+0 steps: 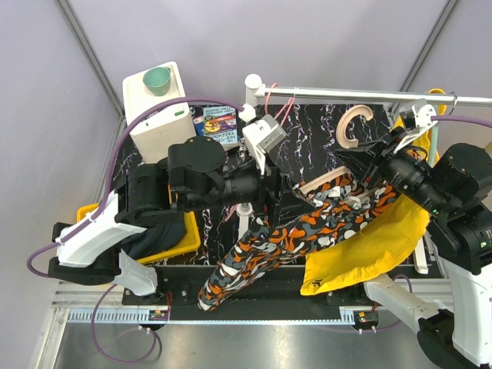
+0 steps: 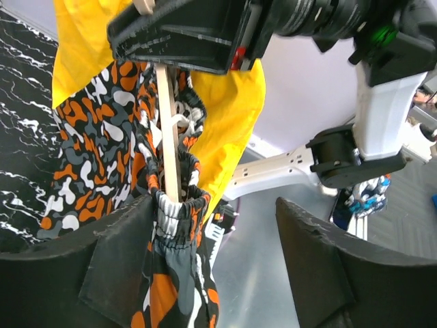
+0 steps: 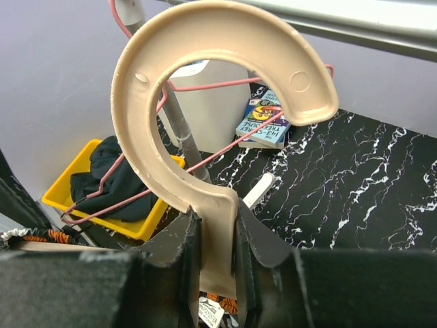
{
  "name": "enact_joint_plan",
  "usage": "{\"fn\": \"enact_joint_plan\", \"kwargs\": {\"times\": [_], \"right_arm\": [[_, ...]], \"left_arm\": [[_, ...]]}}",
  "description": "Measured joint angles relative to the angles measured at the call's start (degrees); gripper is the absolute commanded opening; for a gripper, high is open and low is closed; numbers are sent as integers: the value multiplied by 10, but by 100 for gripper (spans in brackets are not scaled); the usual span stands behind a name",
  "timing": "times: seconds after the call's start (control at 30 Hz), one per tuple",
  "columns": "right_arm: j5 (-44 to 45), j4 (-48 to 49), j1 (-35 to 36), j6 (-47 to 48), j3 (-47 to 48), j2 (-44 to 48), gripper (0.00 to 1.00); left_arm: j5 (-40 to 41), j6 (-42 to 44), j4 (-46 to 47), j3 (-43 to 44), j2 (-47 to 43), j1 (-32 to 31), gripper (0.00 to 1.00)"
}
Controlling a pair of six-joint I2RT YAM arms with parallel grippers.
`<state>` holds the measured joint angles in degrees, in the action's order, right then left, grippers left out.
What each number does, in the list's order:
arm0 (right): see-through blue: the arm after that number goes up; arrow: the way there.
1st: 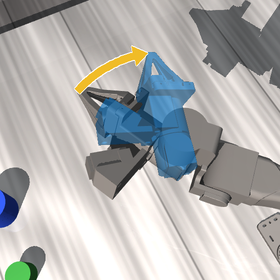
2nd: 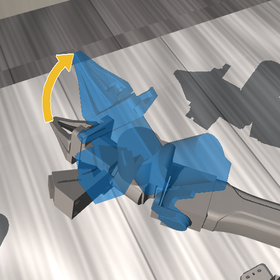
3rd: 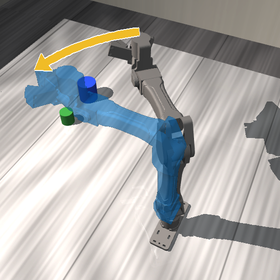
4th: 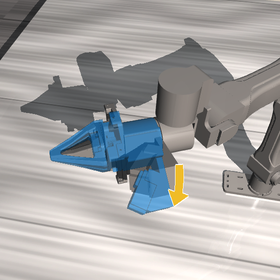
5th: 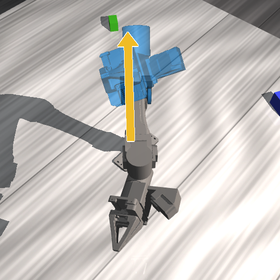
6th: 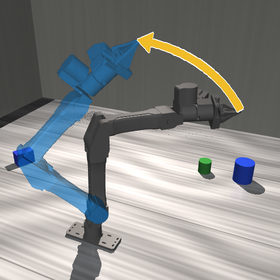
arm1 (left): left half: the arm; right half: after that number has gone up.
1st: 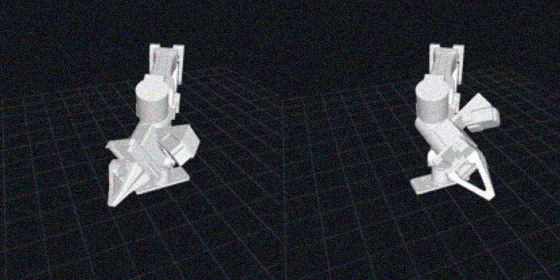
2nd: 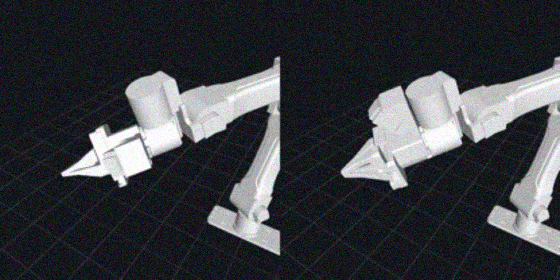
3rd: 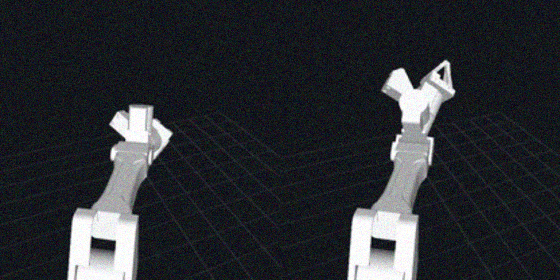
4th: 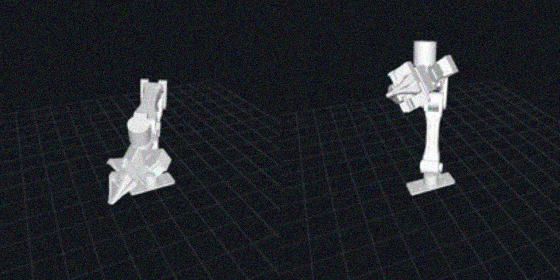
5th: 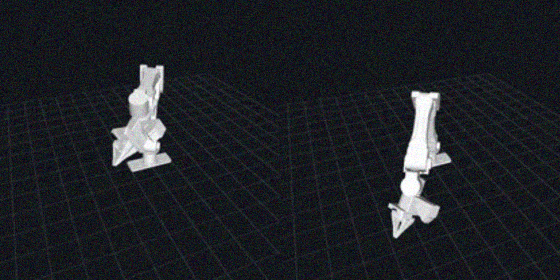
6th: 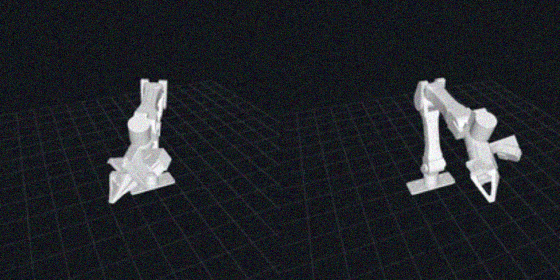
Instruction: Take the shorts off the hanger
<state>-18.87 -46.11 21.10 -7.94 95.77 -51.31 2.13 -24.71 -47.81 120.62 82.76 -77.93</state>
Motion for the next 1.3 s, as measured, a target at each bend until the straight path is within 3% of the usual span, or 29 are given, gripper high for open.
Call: {"fn": "enact_joint_plan", "kwargs": {"times": [0.13, 0.43, 0.63, 0.77, 0.8, 1.07, 1.3], "right_arm": [[0, 0, 0, 4, -7, 3, 0], [6, -1, 0, 6, -10, 15, 0], [11, -1, 0, 7, -10, 16, 0], [13, -1, 0, 7, -10, 16, 0], [14, -1, 0, 7, -10, 16, 0], [26, -2, 0, 8, -15, 22, 0], [113, -5, 2, -11, -23, 31, 0]], "left_arm": [[9, -21, 5, 0, -4, 8, 51], [15, -41, 7, -3, -4, 15, 47], [18, -47, 2, -10, -4, 15, 36], [26, -50, -1, -11, -5, 16, 13], [28, -50, -2, -11, -5, 16, 1], [45, -52, -1, -13, -8, 16, 0], [58, -51, 19, -73, -65, 16, 0]]}}
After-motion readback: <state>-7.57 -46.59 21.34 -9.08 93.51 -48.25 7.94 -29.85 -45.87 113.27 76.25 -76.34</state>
